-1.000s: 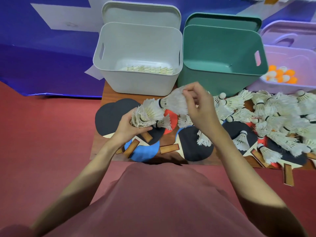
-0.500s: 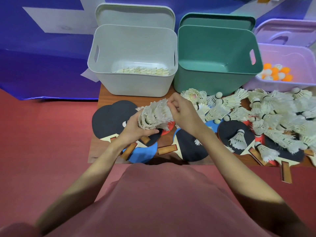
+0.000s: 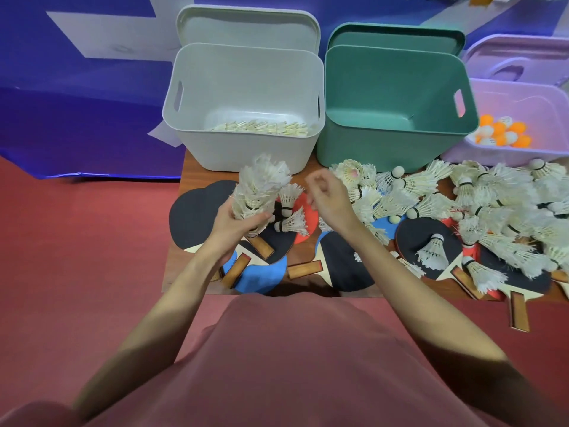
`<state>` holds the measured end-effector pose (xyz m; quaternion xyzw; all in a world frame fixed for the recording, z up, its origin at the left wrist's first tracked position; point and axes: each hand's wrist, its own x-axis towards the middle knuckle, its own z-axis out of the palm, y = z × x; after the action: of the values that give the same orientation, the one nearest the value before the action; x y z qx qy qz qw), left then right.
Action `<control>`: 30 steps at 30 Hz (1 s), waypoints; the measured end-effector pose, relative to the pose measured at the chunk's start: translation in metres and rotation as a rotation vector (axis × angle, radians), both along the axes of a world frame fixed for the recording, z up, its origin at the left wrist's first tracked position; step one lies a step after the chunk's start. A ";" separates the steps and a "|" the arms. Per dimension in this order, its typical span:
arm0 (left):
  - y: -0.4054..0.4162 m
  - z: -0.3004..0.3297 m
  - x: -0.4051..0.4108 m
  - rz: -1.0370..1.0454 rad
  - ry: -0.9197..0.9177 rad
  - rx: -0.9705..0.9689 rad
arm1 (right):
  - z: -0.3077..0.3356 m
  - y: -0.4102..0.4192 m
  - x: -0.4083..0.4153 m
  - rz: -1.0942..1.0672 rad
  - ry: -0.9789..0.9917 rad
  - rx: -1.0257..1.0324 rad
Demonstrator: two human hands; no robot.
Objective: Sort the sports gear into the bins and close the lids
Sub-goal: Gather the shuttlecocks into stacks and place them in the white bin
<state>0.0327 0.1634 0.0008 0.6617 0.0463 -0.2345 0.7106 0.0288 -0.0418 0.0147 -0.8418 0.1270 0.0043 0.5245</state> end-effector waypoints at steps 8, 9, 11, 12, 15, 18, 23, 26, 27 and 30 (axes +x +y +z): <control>0.025 -0.007 -0.006 0.058 0.011 0.034 | -0.076 0.008 -0.012 0.192 0.340 -0.283; 0.028 -0.008 -0.008 0.056 0.013 0.039 | -0.080 0.009 -0.013 0.181 0.327 -0.300; 0.032 -0.008 -0.010 0.053 0.009 0.037 | -0.080 0.010 -0.012 0.166 0.314 -0.353; 0.033 -0.007 -0.010 0.051 0.007 0.033 | -0.074 0.010 -0.012 0.160 0.303 -0.381; 0.038 -0.008 -0.010 0.052 -0.003 0.046 | -0.036 0.009 -0.010 0.100 0.105 -0.398; 0.040 -0.012 -0.008 0.058 -0.007 0.062 | 0.017 0.007 -0.009 -0.037 -0.308 -0.254; 0.031 -0.006 -0.003 0.066 -0.012 0.060 | 0.058 0.015 0.002 0.095 -0.652 -0.290; 0.028 -0.003 0.003 0.045 -0.013 0.058 | 0.048 0.026 0.010 0.299 -0.589 -0.348; 0.027 -0.003 0.005 0.034 -0.012 0.055 | 0.044 0.030 0.011 0.359 -0.559 -0.351; 0.028 -0.001 0.010 0.019 -0.004 0.034 | 0.041 0.040 0.016 0.440 -0.472 -0.297</control>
<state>0.0426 0.1913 0.0003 0.6738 0.0552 -0.2255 0.7015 0.0449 -0.0022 0.0554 -0.8938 -0.1829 -0.0959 0.3980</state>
